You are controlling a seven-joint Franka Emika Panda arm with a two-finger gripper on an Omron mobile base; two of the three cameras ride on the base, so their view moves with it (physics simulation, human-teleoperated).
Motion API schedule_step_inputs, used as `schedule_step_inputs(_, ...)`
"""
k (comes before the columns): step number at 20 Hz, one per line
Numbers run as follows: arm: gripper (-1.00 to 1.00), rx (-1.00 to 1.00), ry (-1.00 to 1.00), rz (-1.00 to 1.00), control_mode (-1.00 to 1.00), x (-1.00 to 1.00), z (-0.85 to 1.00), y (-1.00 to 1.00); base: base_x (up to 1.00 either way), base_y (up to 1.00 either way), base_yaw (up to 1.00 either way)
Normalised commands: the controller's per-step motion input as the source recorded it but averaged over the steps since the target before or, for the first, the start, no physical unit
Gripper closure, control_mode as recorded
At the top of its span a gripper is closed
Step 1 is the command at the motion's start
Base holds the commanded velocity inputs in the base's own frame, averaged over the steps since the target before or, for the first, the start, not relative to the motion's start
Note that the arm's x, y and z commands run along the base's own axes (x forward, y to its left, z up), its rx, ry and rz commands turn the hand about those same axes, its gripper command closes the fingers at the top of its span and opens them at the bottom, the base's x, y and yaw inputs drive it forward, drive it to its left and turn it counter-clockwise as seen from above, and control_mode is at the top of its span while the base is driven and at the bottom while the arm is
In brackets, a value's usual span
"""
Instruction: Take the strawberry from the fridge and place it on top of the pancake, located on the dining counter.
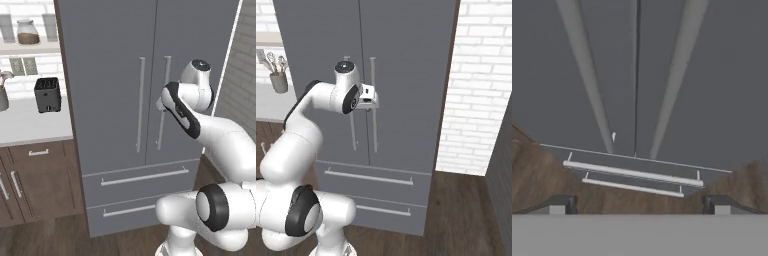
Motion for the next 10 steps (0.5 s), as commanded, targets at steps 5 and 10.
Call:
schedule_step_inputs(5,-1.0,0.0,-0.27,0.0,-1.0,0.54,0.0,-0.15,0.0,0.0,0.0)
schedule_step_inputs(10,-1.0,0.07,0.0,-0.05,-1.0,0.69,0.0,0.0,0.0,0.0,0.0)
